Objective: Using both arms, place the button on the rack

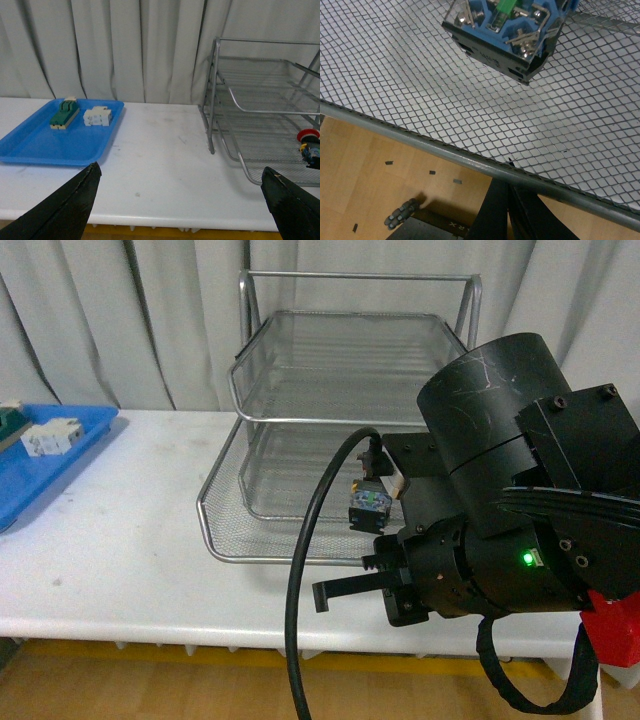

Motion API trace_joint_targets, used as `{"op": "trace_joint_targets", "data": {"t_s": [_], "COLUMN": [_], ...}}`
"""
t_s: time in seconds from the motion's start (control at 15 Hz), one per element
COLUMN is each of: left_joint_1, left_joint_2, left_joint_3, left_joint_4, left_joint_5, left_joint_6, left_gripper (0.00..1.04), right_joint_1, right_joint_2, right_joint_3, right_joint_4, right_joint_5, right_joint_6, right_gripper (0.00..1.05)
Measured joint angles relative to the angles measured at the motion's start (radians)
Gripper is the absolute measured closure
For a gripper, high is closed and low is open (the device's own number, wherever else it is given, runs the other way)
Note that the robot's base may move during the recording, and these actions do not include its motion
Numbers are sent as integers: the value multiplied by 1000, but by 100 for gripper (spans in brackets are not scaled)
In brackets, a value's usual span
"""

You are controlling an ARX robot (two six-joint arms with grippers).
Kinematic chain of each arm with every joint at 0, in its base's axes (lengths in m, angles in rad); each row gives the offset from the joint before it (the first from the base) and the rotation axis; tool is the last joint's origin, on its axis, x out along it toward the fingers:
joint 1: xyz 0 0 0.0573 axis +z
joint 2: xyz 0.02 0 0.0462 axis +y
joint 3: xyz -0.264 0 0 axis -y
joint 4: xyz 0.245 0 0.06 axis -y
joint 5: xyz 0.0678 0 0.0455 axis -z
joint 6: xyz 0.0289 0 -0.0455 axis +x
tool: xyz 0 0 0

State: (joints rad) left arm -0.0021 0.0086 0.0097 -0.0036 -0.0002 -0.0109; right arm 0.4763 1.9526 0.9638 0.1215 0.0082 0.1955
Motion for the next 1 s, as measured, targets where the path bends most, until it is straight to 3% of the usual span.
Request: {"op": "trace_joint_targets", "data": {"t_s": [1.0], "left_joint_1": [0], "left_joint_2": [0], "left_joint_3": [0], "left_joint_4": [0], "left_joint_5": [0], "left_joint_6": [0], "left_gripper": [7], "right_joint_1": [-61], "right_joint_2": [96], "right_joint_3": [175], "right_joint_4": [-79], "right_joint_5": [19], "right_joint_6": [-48], "right_gripper": [103]}}
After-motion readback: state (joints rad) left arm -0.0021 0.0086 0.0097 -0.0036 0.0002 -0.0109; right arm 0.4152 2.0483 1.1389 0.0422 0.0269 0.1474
